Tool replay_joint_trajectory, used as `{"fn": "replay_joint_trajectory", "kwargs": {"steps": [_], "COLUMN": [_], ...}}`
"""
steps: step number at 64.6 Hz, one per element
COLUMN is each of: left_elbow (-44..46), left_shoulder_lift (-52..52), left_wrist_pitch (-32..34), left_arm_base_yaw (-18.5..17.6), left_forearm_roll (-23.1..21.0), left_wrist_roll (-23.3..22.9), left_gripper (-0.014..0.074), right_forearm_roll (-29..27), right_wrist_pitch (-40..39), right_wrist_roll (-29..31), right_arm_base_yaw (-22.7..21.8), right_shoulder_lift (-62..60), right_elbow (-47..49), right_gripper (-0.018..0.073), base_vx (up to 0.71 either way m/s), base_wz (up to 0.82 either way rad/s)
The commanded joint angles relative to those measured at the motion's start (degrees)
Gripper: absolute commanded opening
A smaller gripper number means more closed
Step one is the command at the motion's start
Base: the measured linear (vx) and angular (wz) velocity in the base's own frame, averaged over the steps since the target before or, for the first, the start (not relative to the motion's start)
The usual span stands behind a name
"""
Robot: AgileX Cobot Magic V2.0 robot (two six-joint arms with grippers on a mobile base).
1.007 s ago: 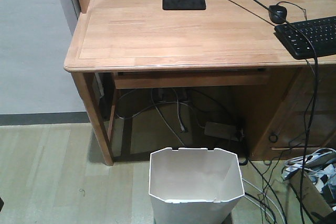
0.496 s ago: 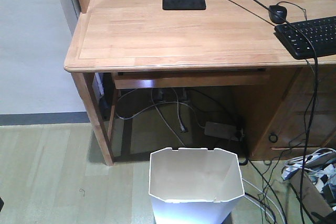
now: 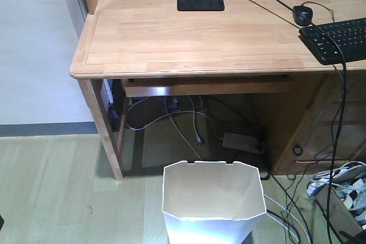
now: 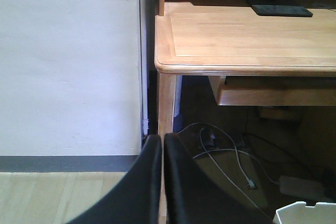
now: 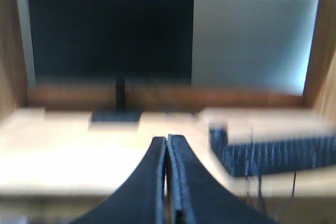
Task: Move trash bin to bedside with robot
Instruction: 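Lower the right gripper toward the rim of the white trash bin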
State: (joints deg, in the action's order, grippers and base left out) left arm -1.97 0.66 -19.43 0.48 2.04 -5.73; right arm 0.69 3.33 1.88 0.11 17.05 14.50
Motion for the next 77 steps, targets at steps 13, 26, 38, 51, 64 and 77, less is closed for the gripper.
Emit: {"fn": "replay_joint_trajectory", "kwargs": {"steps": [13,26,38,51,64,77], "left_elbow": [-0.19,-0.19,-0.19,-0.19,-0.19,-0.19], "left_shoulder_lift": [-1.02,-1.02,-1.02,-1.02,-1.02,-1.02], "left_wrist_pitch": [4.18,4.18,4.18,4.18,4.18,4.18], "left_arm_base_yaw": [-0.05,-0.05,-0.05,-0.05,-0.05,-0.05], "left_forearm_roll": [-0.13,-0.13,-0.13,-0.13,-0.13,-0.13], "left_wrist_roll": [-0.25,-0.25,-0.25,-0.25,-0.25,-0.25], "left_gripper": [-0.0006,-0.0006,-0.0006,-0.0006,-0.0006,-0.0006], "right_forearm_roll": [-1.67,-2.09,-1.69,-0.69,-0.69,-2.2], "right_wrist_pitch": [13.86,16.97,19.58,23.48,23.42,23.13], "right_wrist_roll": [-0.69,-0.74,-0.75,-0.69,-0.69,-1.34], "right_arm_base_yaw": [-0.04,-0.04,-0.04,-0.04,-0.04,-0.04], "right_shoulder_lift": [15.23,18.31,20.67,25.2,26.19,26.09], "right_elbow": [10.98,10.98,11.44,14.3,14.3,14.3], "right_gripper": [-0.0002,0.0,0.005,0.028,0.0531,0.0601], "base_vx": [0.0,0.0,0.0,0.0,0.0,0.0], "base_wz": [0.0,0.0,0.0,0.0,0.0,0.0]}}
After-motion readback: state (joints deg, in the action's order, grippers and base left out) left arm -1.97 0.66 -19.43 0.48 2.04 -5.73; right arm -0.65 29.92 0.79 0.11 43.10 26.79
